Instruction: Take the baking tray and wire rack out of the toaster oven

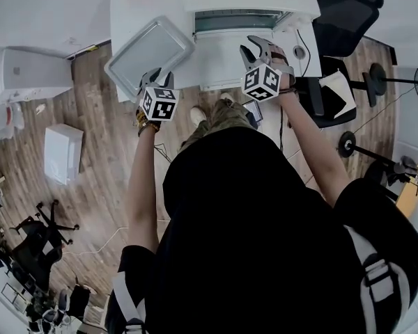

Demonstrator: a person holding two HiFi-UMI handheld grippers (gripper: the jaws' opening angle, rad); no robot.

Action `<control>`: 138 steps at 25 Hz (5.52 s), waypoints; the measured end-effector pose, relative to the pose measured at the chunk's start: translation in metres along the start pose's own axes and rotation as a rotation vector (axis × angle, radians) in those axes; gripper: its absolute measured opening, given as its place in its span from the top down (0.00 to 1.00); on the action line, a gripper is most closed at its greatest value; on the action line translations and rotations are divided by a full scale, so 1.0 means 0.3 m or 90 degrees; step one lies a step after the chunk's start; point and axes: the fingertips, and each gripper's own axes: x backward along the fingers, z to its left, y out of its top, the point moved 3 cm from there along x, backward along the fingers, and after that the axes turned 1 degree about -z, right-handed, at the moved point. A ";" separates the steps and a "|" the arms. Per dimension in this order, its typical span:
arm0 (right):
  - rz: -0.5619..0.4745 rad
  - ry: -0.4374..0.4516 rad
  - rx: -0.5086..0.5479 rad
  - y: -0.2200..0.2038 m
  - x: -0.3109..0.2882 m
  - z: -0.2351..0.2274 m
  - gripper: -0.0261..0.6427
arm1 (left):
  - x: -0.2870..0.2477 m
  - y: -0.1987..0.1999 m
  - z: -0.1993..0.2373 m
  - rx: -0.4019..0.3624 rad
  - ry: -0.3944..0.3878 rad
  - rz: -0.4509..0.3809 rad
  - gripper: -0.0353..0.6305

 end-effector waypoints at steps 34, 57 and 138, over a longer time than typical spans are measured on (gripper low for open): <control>0.105 -0.043 0.173 -0.086 -0.433 -0.151 0.84 | 0.148 -0.185 0.015 0.167 0.072 0.034 0.77; 0.103 -0.004 0.125 -0.095 -0.281 -0.068 0.90 | 0.008 0.137 -0.101 0.379 -0.171 -0.110 0.76; -0.159 0.439 -1.018 -0.511 0.034 -0.130 0.85 | -0.202 0.427 -0.353 0.893 -0.203 -0.245 0.87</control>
